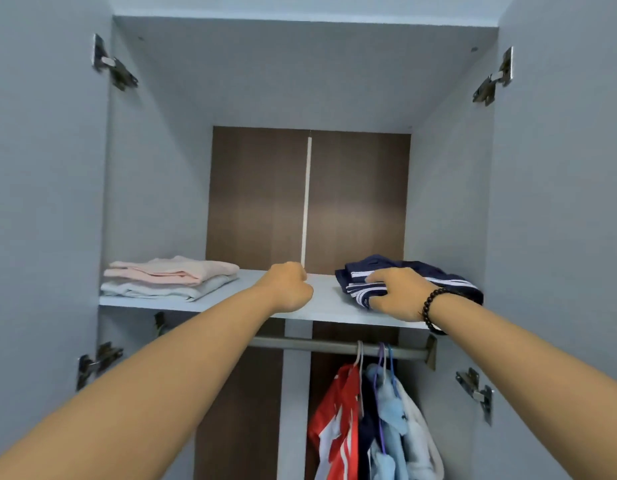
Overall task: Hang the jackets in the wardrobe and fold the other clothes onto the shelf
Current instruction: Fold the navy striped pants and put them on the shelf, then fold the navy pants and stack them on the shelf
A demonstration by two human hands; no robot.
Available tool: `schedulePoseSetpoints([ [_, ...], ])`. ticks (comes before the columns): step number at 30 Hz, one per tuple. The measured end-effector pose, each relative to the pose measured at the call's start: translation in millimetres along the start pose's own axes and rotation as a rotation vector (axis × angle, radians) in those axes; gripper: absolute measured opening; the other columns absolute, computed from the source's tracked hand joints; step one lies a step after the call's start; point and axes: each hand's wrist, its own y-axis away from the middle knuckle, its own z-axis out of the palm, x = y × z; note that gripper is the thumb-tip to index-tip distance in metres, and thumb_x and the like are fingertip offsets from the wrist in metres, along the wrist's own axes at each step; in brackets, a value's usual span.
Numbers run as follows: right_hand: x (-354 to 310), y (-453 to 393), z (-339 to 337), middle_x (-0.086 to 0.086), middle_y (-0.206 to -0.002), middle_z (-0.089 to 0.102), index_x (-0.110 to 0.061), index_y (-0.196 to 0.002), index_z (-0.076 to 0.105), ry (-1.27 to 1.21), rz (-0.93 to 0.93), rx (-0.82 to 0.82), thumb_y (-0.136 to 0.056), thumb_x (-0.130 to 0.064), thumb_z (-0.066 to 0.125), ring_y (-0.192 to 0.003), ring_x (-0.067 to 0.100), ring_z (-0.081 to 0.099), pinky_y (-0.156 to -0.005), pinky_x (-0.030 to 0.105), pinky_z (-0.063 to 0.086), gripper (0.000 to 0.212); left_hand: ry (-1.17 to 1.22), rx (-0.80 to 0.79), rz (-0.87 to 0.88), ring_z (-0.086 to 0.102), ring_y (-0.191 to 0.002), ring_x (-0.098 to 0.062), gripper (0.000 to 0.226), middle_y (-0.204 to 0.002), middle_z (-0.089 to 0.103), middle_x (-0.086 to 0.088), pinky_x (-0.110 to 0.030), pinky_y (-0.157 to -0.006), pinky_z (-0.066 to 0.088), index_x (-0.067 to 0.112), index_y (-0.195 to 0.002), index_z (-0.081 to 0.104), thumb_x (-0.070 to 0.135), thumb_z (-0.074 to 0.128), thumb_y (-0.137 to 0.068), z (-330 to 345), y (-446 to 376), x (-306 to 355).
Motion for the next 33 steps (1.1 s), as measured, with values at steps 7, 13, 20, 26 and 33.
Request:
schedulePoseSetpoints([
  [7, -86, 94, 18, 0.001, -0.136, 0.051, -0.02, -0.134, 0.049, -0.138, -0.056, 0.004, -0.089, -0.031, 0.06, -0.119, 0.018, 0.05, -0.097, 0.027, 0.04, 0.048, -0.091, -0.021, -0.033, 0.054, -0.105, -0.017, 0.043, -0.131, 0.054, -0.003, -0.027, -0.082, 0.043, 0.019, -0.133, 0.05, 0.026, 0.054, -0.091, -41, 135, -56],
  [13, -150, 170, 44, -0.004, -0.14, 0.047, -0.024, -0.135, 0.047, -0.249, -0.131, -0.004, -0.091, -0.031, 0.057, -0.12, 0.012, 0.05, -0.1, 0.026, 0.04, 0.046, -0.11, -0.046, -0.133, 0.054, -0.113, -0.02, 0.053, -0.134, 0.052, -0.004, -0.025, -0.087, 0.042, 0.019, -0.14, 0.039, 0.027, 0.057, -0.091, -64, 244, -87],
  [20, -191, 230, 56, -0.006, -0.137, 0.049, -0.026, -0.131, 0.051, -0.404, -0.23, -0.069, -0.092, -0.03, 0.056, -0.127, 0.012, 0.045, -0.104, 0.027, 0.038, 0.04, -0.105, -0.051, -0.273, 0.048, -0.128, -0.023, 0.052, -0.143, 0.047, -0.004, -0.035, -0.104, 0.042, 0.019, -0.14, 0.043, 0.029, 0.058, -0.092, -83, 349, -81],
  [26, -219, 279, 70, -0.012, -0.13, 0.052, -0.032, -0.127, 0.052, -0.592, -0.325, -0.117, -0.09, -0.032, 0.058, -0.115, 0.002, 0.049, -0.09, 0.018, 0.039, 0.037, -0.111, -0.007, -0.372, 0.047, -0.127, -0.015, 0.046, -0.142, 0.048, 0.002, -0.024, -0.097, 0.038, 0.021, -0.138, 0.047, 0.029, 0.056, -0.093, -79, 431, -54],
  [33, -268, 355, 95, -0.013, -0.129, 0.049, -0.027, -0.136, 0.04, -0.693, -0.527, -0.388, -0.09, -0.031, 0.059, -0.117, 0.004, 0.046, -0.098, 0.019, 0.036, 0.05, -0.031, 0.039, -0.614, 0.048, -0.125, -0.011, 0.046, -0.144, 0.045, 0.007, -0.02, -0.093, 0.036, 0.026, -0.138, 0.045, 0.035, 0.055, -0.094, -60, 553, -44],
])
